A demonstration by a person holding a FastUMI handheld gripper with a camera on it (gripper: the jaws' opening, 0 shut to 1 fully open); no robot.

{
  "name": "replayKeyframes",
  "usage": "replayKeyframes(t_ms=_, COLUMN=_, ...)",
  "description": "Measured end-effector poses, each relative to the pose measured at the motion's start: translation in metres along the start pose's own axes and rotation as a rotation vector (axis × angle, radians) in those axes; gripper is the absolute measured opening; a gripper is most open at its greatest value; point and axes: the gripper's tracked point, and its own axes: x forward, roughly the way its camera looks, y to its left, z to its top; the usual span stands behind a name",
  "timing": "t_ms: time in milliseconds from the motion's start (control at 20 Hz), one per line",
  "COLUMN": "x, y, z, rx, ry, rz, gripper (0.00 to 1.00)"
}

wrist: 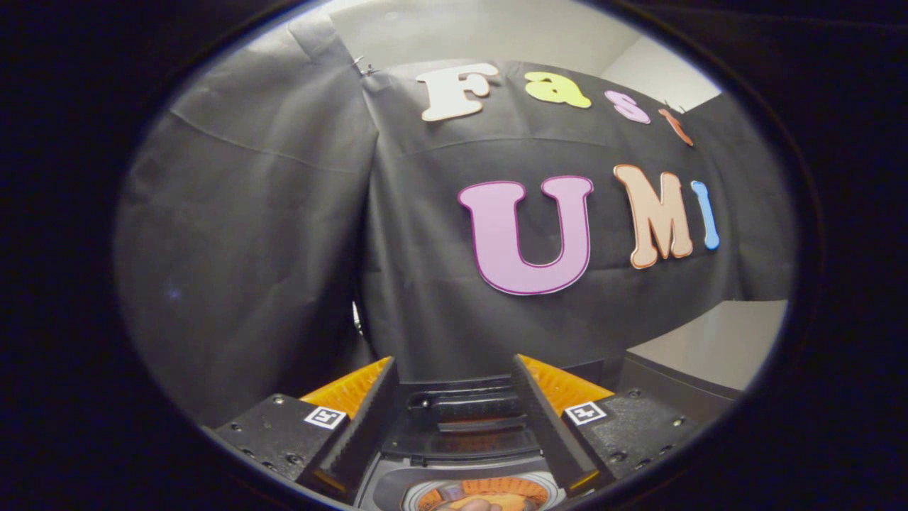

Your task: Put the clothes into the washing machine and then close the washing machine lid.

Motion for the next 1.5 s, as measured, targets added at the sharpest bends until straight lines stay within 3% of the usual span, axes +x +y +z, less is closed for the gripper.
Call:
replayKeyframes(t_ms=350, x=0.082, y=-0.009, z=-0.013, rx=-0.009, ry=0.066, rz=0.001, gripper=0.98)
replayKeyframes(t_ms=650, x=0.145, y=-0.035, z=-0.081, rx=-0.037, ry=0.232, rz=-0.008, gripper=0.98)
replayKeyframes(t_ms=1500, x=0.153, y=-0.037, z=-0.084, rx=-0.059, ry=0.145, rz=-0.011, gripper=1.0)
